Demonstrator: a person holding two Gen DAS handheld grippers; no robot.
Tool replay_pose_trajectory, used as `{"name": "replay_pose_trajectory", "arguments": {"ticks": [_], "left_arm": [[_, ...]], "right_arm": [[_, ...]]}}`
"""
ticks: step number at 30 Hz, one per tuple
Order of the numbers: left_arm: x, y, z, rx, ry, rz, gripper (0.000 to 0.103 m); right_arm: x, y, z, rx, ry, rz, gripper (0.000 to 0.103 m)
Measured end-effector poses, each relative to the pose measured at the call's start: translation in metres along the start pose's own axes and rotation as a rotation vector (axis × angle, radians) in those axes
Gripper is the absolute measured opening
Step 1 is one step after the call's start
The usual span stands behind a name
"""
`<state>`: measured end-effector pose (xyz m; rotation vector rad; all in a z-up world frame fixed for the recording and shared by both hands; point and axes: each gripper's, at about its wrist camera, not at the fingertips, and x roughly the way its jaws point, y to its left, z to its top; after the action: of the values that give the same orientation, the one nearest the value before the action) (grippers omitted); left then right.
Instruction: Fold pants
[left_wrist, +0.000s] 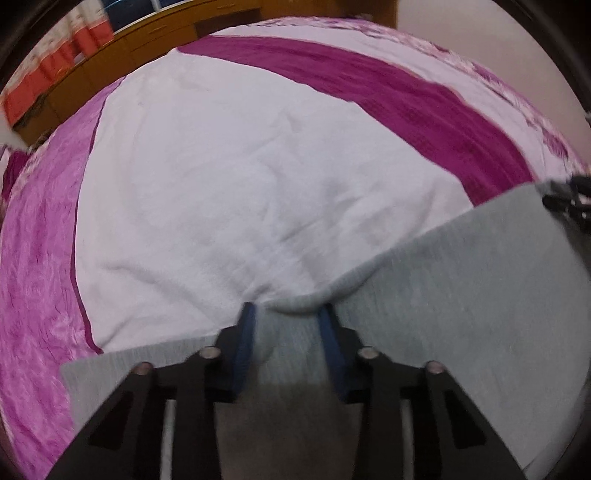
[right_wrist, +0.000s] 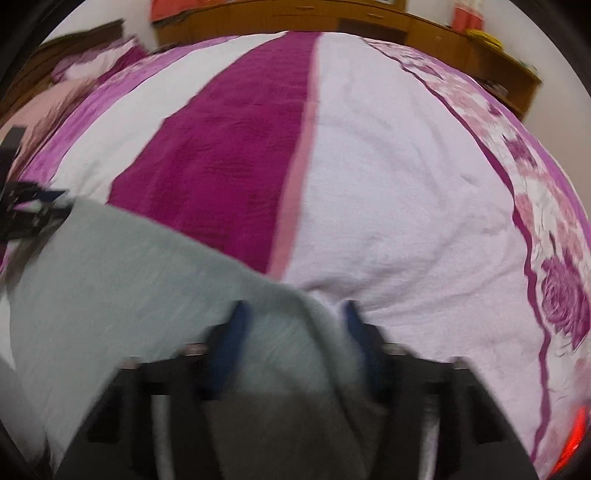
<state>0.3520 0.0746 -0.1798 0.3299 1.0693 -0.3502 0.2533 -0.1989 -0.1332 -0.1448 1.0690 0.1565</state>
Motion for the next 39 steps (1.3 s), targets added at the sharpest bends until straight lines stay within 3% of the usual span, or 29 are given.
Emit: {"name": "replay_pose_trajectory", "arguments": {"ticks": [2, 5, 10, 17, 26, 31, 39], "left_arm": [[-0.004, -0.001, -0.001, -0.009, 0.002, 0.019, 0.014], [-0.021, -0.016, -0.002, -0.032, 0.012, 0.031, 0.005], [-0.053, -0.023, -0.007, -0.094, -0.009, 0.031, 0.005], [-0.127, -0.048, -0.039, -0.156, -0.072, 0.048, 0.005], [-0.212, -0.081, -0.107, -0.227, -0.181, 0.097, 0.004], [-0.252, -0.103, -0.144, -0.241, -0.232, 0.122, 0.004], [-0.280, -0.139, -0.218, -0.290, -0.242, 0.111, 0.004]], "right_arm": [[-0.003, 0.003, 0.002, -0.007, 0.008, 0.007, 0.004], [-0.007, 0.007, 0.006, -0.048, 0.013, -0.008, 0.002], [-0.033, 0.008, 0.006, -0.021, -0.026, 0.015, 0.000], [-0.089, 0.026, -0.006, -0.047, -0.088, 0.040, 0.000], [-0.138, 0.038, -0.055, -0.033, -0.127, 0.086, 0.000], [-0.158, 0.045, -0.086, -0.027, -0.126, 0.068, 0.000], [-0.181, 0.060, -0.133, -0.024, -0.113, 0.040, 0.000]]}}
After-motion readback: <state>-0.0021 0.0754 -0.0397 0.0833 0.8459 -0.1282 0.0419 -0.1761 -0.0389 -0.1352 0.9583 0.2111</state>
